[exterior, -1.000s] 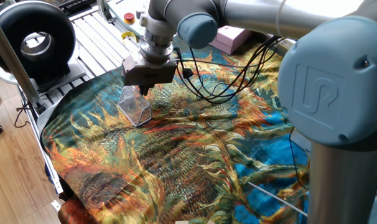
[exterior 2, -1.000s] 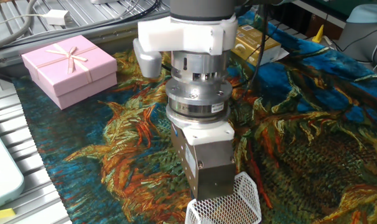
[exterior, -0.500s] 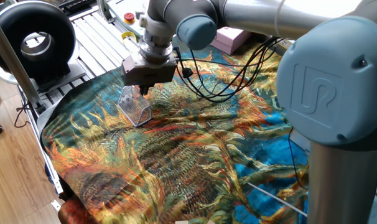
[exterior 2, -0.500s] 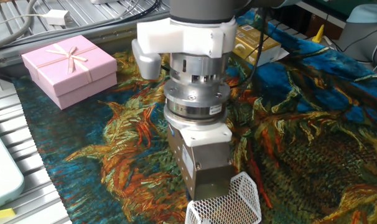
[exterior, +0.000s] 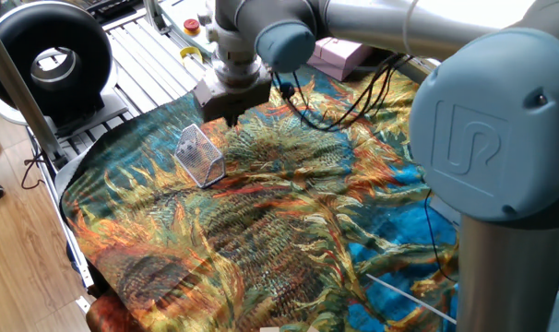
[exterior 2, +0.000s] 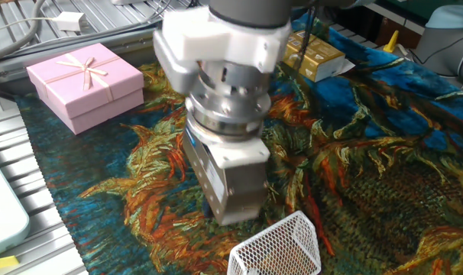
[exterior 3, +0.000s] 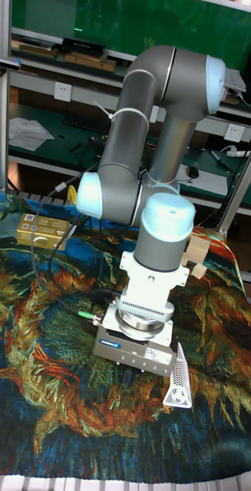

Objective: Push the soccer ball into the goal

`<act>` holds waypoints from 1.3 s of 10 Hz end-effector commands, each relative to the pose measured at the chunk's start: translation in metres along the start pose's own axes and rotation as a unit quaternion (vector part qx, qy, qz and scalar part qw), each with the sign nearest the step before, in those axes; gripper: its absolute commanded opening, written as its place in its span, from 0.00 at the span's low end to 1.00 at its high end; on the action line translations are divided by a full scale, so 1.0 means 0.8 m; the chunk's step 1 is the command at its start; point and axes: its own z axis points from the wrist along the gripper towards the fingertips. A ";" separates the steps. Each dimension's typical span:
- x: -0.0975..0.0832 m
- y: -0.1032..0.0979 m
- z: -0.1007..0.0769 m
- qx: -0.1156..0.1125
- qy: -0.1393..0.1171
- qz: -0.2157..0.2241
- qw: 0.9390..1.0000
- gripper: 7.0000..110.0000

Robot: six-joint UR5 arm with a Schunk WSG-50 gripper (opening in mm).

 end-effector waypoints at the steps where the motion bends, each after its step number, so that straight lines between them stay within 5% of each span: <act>1: -0.019 -0.022 -0.033 0.024 0.009 -0.017 1.000 0.00; 6: -0.046 -0.040 -0.100 0.019 0.017 -0.046 0.999 0.00; 13: -0.068 -0.043 -0.095 0.015 0.010 -0.049 0.999 0.00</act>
